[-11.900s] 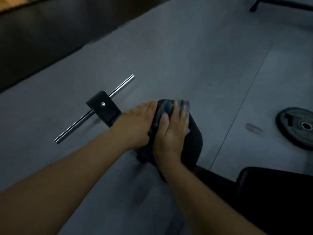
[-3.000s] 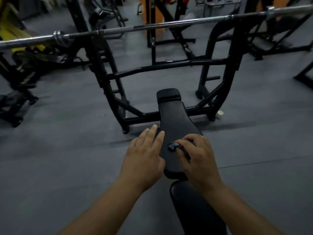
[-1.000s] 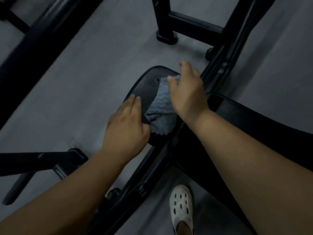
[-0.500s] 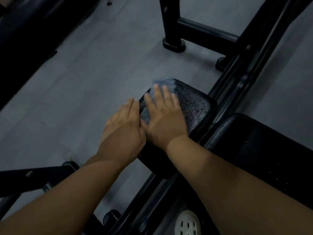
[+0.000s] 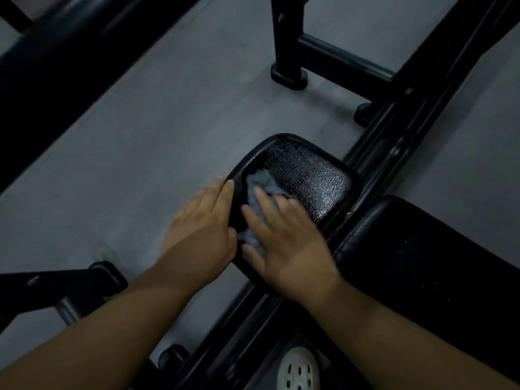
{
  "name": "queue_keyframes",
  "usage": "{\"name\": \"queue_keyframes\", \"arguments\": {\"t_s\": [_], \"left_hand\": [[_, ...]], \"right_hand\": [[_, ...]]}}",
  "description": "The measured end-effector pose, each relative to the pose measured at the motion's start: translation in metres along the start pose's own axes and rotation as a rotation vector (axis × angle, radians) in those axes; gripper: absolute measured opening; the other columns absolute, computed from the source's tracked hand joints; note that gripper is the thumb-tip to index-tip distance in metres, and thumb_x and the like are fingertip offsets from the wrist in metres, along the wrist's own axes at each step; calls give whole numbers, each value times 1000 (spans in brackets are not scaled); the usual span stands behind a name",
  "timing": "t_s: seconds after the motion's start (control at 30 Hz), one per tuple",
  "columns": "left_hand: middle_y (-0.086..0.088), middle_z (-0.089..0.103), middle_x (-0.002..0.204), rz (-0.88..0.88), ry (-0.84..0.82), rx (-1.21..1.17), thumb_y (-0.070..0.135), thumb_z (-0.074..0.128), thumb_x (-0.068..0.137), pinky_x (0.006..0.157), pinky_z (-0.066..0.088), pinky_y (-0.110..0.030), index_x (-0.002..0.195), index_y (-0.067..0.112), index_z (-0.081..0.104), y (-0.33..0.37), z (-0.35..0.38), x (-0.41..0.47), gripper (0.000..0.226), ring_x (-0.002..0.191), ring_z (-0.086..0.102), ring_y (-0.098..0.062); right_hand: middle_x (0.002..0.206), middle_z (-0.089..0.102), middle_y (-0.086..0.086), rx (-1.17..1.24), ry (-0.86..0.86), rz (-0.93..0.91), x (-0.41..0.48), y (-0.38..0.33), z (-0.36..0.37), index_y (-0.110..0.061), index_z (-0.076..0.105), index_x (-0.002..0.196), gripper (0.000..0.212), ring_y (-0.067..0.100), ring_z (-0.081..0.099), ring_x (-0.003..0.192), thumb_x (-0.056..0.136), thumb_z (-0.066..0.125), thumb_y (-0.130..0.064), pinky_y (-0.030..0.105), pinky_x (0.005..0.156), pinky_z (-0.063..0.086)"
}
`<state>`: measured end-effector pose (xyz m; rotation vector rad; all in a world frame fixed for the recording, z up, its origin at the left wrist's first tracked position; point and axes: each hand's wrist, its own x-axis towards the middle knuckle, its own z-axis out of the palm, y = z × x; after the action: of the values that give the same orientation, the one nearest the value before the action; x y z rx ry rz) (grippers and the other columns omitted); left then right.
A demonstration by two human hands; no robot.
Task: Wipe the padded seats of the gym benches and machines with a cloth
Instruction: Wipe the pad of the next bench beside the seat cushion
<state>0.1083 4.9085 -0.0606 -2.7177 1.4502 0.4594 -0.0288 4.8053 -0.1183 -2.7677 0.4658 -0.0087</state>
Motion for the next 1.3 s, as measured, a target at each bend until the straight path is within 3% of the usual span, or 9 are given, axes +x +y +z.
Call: {"name": "queue_keyframes", "arguments": {"t_s": [0.2, 0.37, 0.47, 0.6, 0.67, 0.83, 0.97, 1.17, 1.3], "left_hand": [[-8, 23, 163, -4, -20, -3, 31, 30, 85, 118, 22, -35, 157, 13, 20, -11, 4, -8, 75, 148, 27, -25], [-5, 19, 164, -7, -22, -42, 37, 24, 87, 120, 14, -30, 158, 15, 15, -7, -2, -8, 75, 150, 21, -20], [-6, 22, 163, 60, -35, -26, 34, 29, 86, 120, 21, -36, 157, 15, 21, 0, 1, -7, 74, 148, 25, -23], [-9, 27, 162, 117, -13, -6, 37, 31, 89, 116, 33, -45, 155, 14, 28, 5, 12, 3, 70, 147, 30, -27], [-9, 27, 162, 129, -22, 11, 41, 26, 89, 118, 30, -45, 155, 14, 28, 5, 16, 7, 72, 148, 27, -27], [-13, 32, 159, 131, 15, 51, 39, 32, 89, 113, 33, -48, 150, 11, 38, 7, 22, 4, 67, 144, 32, -33], [-14, 28, 160, 98, 55, 26, 31, 37, 88, 117, 24, -44, 151, 9, 36, 18, 26, 2, 67, 147, 27, -31], [-10, 28, 161, 174, 33, -81, 14, 46, 82, 120, 24, -43, 151, 9, 36, 38, 23, 3, 69, 148, 26, -27], [-9, 27, 161, 259, 1, -91, 7, 54, 84, 118, 16, -36, 151, 8, 36, 53, 24, -10, 69, 149, 23, -27]], "right_hand": [[166, 5, 18, -68, 68, 437, 68, 26, -21, -23, 19, 159, 75, 40, 2, 152, 96, 24, -63, 52, 122, 3], [158, 33, 19, 24, -56, -39, 22, -45, 7, -8, 39, 151, 69, 41, 31, 142, 90, 39, -40, 53, 119, 18], [153, 43, 17, 6, 97, 17, -10, 12, 0, -8, 50, 144, 54, 36, 40, 141, 95, 50, -31, 53, 116, 28], [167, 4, 13, -56, 62, 402, 40, 39, -27, -23, 18, 159, 68, 34, 1, 153, 98, 35, -48, 49, 123, 4], [167, -7, 13, -38, -25, 346, 41, 13, -22, -24, 10, 160, 68, 34, -8, 153, 100, 29, -49, 49, 124, -1], [157, 36, 20, -9, 92, 107, -47, 34, -11, -7, 51, 144, 60, 39, 36, 143, 89, 49, -31, 52, 116, 29], [159, 26, 26, -71, 228, 532, 1, 53, -24, -2, 36, 152, 63, 43, 23, 148, 100, 38, -38, 53, 121, 20], [138, 54, 24, 57, 31, 81, -82, -19, -4, 5, 54, 137, 53, 40, 51, 124, 88, 48, -15, 49, 115, 31], [141, 50, 19, 85, 66, 375, -121, 42, -40, 3, 50, 139, 68, 37, 48, 126, 72, 48, -11, 43, 115, 33]]}}
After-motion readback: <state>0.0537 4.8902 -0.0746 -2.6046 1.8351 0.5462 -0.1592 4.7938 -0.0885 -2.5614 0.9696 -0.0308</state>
